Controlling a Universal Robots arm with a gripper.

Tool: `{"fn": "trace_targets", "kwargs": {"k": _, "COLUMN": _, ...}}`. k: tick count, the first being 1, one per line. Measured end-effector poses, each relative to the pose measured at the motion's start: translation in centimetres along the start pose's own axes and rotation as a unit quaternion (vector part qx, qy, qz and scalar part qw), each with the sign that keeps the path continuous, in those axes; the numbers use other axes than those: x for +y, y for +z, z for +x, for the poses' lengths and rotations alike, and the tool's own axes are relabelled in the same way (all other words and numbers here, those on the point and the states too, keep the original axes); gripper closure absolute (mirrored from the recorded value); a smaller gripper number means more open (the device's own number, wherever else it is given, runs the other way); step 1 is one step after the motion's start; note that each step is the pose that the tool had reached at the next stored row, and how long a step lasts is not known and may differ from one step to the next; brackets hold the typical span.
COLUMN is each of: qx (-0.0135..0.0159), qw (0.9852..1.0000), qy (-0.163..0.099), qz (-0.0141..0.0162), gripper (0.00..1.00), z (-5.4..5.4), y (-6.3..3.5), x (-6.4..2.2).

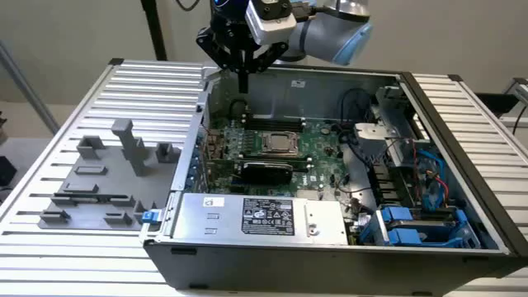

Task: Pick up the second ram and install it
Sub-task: 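Reach for the second ram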

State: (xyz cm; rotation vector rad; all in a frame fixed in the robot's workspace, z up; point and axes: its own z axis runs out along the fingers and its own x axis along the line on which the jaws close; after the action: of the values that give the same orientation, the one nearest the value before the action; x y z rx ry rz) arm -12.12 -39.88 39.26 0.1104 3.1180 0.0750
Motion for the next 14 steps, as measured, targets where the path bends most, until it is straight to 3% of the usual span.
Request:
{"fn": "trace_targets", "kwargs": {"k": 10, "qx": 0.0, "qw": 1.0, "qy": 0.0, "qz": 0.0001, "gripper": 0.89, "z": 0.1, "y": -0.01, "x": -0.04}}
{"fn": "trace_targets", "kwargs": {"k": 14, "qx": -0.0003, "qw": 1.0, "qy": 0.0, "qz": -0.0001, "gripper": 0.89, "z": 1.7, "y": -0.06, "x": -0.69}}
